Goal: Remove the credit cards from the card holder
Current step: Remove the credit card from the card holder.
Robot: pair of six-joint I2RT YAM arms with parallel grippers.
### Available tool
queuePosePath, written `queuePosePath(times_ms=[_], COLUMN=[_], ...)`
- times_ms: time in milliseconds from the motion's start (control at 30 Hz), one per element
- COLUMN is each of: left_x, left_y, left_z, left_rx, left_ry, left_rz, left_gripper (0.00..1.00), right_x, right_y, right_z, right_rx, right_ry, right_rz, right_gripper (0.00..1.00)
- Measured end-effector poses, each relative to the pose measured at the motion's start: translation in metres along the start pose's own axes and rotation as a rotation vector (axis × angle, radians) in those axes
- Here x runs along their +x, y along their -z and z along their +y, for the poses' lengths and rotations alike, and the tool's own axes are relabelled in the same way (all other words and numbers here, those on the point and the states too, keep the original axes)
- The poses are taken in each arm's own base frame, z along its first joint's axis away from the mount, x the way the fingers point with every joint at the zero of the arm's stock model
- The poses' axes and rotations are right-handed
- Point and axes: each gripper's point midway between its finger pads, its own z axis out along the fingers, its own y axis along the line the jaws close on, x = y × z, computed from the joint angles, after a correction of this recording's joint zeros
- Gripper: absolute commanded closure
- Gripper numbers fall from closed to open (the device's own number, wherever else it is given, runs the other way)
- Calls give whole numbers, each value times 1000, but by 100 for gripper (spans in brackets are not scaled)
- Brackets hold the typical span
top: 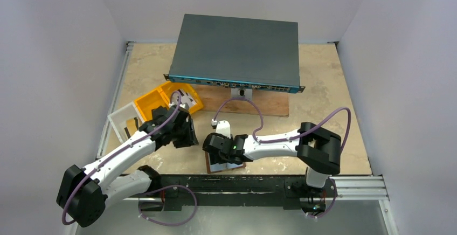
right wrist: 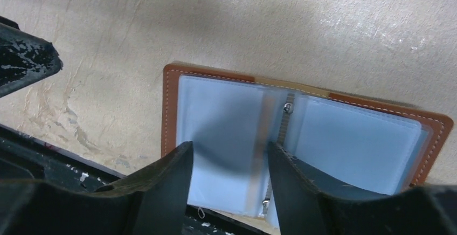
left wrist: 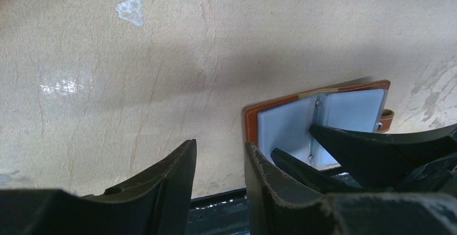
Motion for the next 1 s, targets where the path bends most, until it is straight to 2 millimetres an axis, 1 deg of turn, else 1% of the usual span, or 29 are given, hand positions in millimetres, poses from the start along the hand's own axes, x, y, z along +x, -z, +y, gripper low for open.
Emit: queuePosePath(times_ms=[133,333,567,667,733,867,1000], left_x=[0,0,3,6,11,22,32], left_y=[0,0,0,-1,-4,-11,-16], left_z=[0,-3,-11,-16,-18,-21,-21], left_rx=[3,17,59,86,106,131,153], left_ry=[2,3,-1,-5,-9,-7,-6], left_rz=[0,8,32,50,71,129,168], left_gripper=[64,64,64,64,65,70,79], right_x=[1,1,2,2,3,3,3], right_y=[-2,-3,-6,-7,-8,-9,-10], right_z=[-1,-2,4,6,8,10,7], right_rx=[22,34,10,-6,-26,-69,-112], right_ry=[9,14,1,-9,-24,-59,-105], right_rz=[6,11,12,9,8,10,21], right_gripper=[57,59,76,85,92,99,100])
